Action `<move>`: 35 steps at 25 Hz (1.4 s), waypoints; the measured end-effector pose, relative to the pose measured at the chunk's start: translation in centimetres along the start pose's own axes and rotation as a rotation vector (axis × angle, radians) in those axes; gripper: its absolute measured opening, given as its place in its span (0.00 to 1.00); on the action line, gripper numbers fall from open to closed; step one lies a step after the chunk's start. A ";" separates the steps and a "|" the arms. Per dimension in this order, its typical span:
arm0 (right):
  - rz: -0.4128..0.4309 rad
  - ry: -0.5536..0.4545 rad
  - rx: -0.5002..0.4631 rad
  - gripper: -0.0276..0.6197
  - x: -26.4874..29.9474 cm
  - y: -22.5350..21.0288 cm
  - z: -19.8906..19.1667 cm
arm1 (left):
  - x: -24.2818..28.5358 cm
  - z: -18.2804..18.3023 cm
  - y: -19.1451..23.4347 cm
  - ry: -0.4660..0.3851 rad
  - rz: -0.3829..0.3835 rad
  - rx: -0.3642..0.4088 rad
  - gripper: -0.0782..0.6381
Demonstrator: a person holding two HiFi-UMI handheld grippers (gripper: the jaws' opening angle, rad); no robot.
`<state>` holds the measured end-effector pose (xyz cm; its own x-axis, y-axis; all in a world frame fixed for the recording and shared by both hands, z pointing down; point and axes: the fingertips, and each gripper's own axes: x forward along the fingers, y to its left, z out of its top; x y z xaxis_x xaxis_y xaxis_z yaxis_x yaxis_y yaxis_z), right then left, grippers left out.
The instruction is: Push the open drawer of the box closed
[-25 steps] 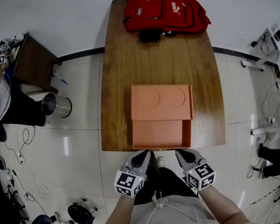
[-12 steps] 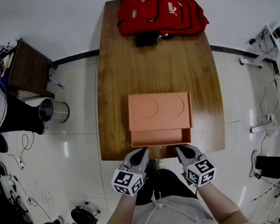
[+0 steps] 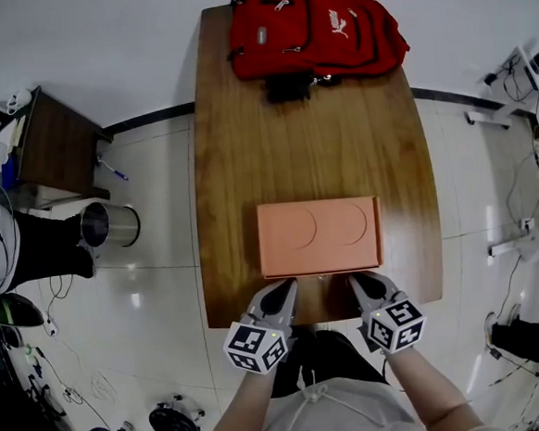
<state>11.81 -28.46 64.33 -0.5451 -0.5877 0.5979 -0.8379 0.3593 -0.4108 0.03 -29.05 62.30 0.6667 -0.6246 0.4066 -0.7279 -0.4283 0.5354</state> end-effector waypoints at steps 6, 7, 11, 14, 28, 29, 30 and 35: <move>-0.015 0.021 -0.001 0.05 0.7 -0.4 0.3 | 0.4 0.6 0.4 0.014 -0.004 -0.015 0.12; -0.021 0.020 0.011 0.05 0.6 -0.6 0.3 | 0.4 0.7 0.4 0.012 -0.004 -0.017 0.12; -0.009 0.000 0.036 0.05 -0.6 0.4 0.5 | -0.7 1.1 -0.8 0.006 -0.015 0.005 0.12; 0.033 -0.077 -0.037 0.05 -2.6 2.5 2.0 | -2.1 2.4 -2.4 -0.037 -0.023 0.054 0.12; 0.069 -0.463 -0.493 0.05 -18.7 11.1 7.2 | -12.1 7.4 -15.7 -0.258 -0.069 0.420 0.12; 0.067 -0.473 -0.500 0.05 -19.6 11.2 7.0 | -12.9 7.4 -16.4 -0.273 -0.069 0.438 0.12; 0.064 -0.485 -0.509 0.05 -20.4 11.3 7.0 | -13.6 7.5 -17.1 -0.289 -0.074 0.456 0.12; 0.044 -0.529 -0.538 0.05 -23.5 12.9 6.6 | -18.1 8.9 -20.6 -0.353 -0.113 0.496 0.12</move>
<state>14.03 -14.76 40.45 -0.6069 -0.7853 0.1225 -0.7867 0.6155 0.0474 1.54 -14.68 37.32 0.7124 -0.6998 0.0530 -0.7003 -0.7040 0.1181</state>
